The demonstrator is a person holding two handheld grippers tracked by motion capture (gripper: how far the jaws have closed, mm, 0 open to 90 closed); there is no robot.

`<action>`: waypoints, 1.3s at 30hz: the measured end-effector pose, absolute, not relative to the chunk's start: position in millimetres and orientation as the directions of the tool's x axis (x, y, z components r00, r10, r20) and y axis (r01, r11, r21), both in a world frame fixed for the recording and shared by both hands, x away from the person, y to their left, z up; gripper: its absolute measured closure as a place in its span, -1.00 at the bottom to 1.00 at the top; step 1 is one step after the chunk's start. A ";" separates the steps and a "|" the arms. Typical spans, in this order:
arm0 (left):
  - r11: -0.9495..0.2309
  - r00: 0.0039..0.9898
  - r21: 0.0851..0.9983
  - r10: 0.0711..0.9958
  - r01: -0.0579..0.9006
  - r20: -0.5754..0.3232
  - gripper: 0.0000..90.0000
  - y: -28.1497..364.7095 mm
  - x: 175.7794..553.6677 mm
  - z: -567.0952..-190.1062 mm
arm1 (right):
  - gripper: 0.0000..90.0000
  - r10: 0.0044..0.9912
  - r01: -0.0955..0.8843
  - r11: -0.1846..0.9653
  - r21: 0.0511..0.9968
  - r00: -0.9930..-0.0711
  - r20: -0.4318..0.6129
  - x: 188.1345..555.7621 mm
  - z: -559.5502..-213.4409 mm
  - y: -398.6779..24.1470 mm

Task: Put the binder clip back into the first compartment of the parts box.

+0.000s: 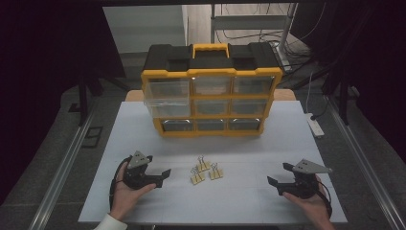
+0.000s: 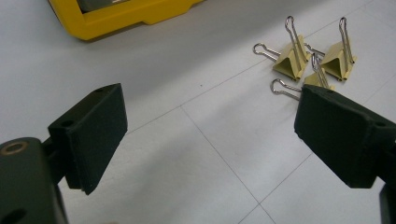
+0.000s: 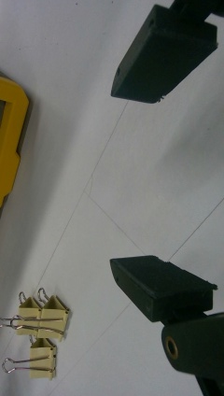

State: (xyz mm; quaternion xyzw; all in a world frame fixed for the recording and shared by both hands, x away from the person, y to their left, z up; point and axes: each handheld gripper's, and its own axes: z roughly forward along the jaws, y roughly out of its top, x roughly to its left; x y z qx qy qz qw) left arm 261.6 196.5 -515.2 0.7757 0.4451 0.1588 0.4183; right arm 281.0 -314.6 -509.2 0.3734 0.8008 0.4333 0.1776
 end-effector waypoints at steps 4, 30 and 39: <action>-0.251 0.551 0.792 0.825 0.557 -0.126 -0.77 196.8 259.6 -514.1 | -0.66 0.750 0.446 0.350 0.824 -0.661 0.040 282.7 -509.7 -313.7; -0.296 0.586 0.773 0.801 0.561 -0.119 -0.75 186.5 259.0 -513.4 | -0.66 0.773 0.478 0.328 0.815 -0.632 0.059 283.7 -511.6 -315.4; -0.304 0.595 0.772 0.795 0.558 -0.117 -0.76 187.5 254.3 -506.4 | -0.66 0.769 0.473 0.335 0.815 -0.637 0.054 287.5 -511.2 -311.1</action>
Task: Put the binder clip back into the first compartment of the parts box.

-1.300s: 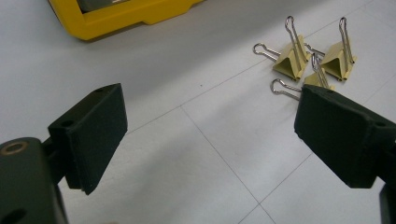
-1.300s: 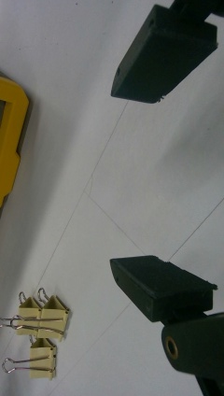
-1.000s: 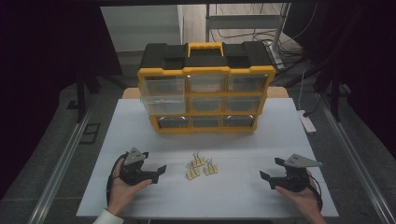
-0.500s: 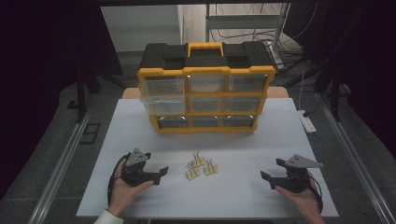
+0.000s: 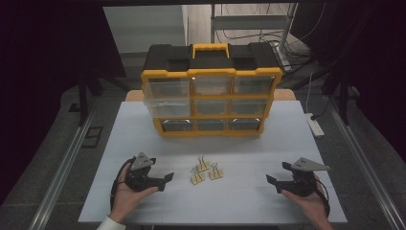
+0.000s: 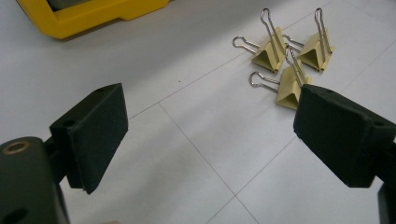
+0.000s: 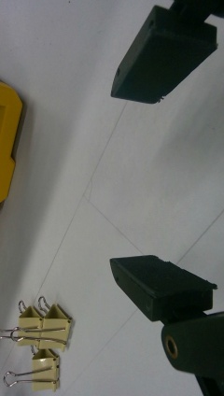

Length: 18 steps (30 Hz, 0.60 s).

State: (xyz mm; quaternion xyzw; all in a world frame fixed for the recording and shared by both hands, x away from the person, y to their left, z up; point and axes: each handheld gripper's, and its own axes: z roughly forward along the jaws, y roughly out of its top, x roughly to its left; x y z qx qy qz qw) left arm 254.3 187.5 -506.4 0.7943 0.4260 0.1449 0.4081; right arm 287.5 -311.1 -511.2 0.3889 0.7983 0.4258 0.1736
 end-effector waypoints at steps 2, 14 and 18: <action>-0.292 0.592 0.772 0.795 0.565 -0.133 -0.75 187.6 254.5 -504.4 | -0.66 0.767 0.470 0.338 0.815 -0.640 0.051 290.0 -510.9 -309.1; -0.308 0.602 0.744 0.783 0.592 -0.155 -0.74 166.3 271.4 -477.9 | -0.66 0.749 0.461 0.344 0.818 -0.660 0.057 290.4 -510.8 -308.0; -0.319 0.622 0.739 0.764 0.594 -0.171 -0.73 163.6 272.7 -474.9 | -0.66 0.752 0.465 0.344 0.816 -0.657 0.057 290.6 -511.4 -308.7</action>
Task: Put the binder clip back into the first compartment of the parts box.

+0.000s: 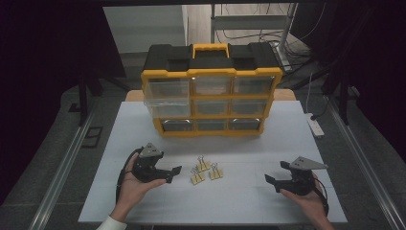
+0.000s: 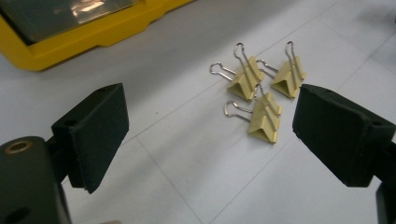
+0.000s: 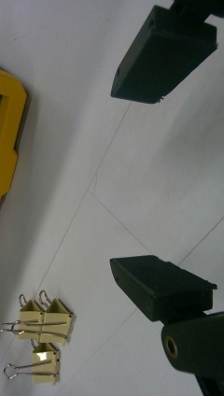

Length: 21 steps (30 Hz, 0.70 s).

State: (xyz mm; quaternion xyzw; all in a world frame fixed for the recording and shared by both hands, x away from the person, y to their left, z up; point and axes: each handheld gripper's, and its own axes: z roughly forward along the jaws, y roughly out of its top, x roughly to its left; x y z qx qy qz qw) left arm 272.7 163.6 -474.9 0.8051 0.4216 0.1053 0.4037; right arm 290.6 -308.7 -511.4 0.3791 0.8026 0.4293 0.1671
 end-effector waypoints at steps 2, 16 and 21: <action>-0.331 0.641 0.737 0.747 0.590 -0.178 -0.72 161.7 272.7 -472.1 | -0.66 0.756 0.468 0.347 0.813 -0.652 0.054 290.9 -511.6 -308.6; -0.406 0.701 0.702 0.688 0.585 -0.186 -0.72 126.1 291.7 -464.0 | -0.66 0.761 0.474 0.350 0.808 -0.647 0.050 290.2 -513.1 -311.3; -0.430 0.720 0.689 0.666 0.584 -0.195 -0.72 111.7 300.7 -464.0 | -0.66 0.760 0.473 0.352 0.807 -0.648 0.048 289.7 -512.9 -310.6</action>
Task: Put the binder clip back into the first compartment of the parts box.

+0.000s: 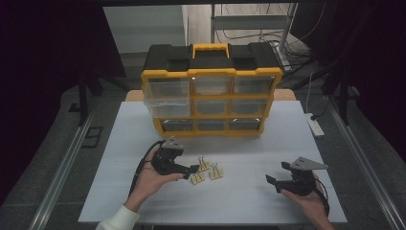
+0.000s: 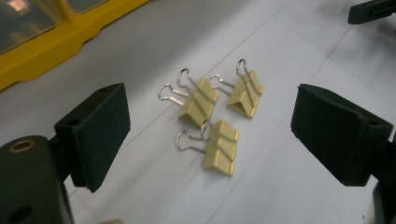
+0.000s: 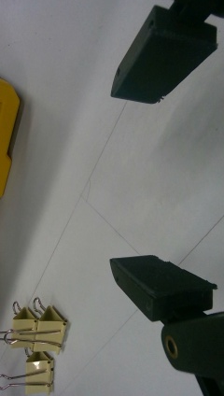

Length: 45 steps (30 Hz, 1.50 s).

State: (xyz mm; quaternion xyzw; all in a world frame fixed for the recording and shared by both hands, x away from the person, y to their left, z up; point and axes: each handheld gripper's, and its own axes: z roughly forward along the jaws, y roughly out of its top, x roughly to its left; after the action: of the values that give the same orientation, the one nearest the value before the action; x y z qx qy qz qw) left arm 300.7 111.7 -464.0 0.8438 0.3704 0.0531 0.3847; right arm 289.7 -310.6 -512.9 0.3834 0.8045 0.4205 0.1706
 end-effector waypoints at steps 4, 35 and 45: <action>-0.447 0.733 0.682 0.653 0.578 -0.193 -0.71 104.0 305.8 -462.9 | -0.66 0.760 0.476 0.357 0.804 -0.649 0.047 289.8 -513.4 -310.1; -0.551 0.755 0.555 0.610 0.623 -0.241 -0.15 99.5 317.6 -499.9 | -0.65 0.764 0.479 0.364 0.799 -0.644 0.038 291.1 -514.6 -310.5; -0.562 0.760 0.542 0.594 0.625 -0.262 0.65 99.3 319.7 -506.0 | -0.65 0.764 0.485 0.366 0.794 -0.643 0.041 291.7 -515.7 -310.5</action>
State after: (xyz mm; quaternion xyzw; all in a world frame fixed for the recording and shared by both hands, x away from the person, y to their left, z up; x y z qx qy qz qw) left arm 319.7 99.3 -506.0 0.8833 0.3452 -0.0247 0.3162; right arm 291.7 -310.5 -515.7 0.3863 0.8087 0.4095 0.1705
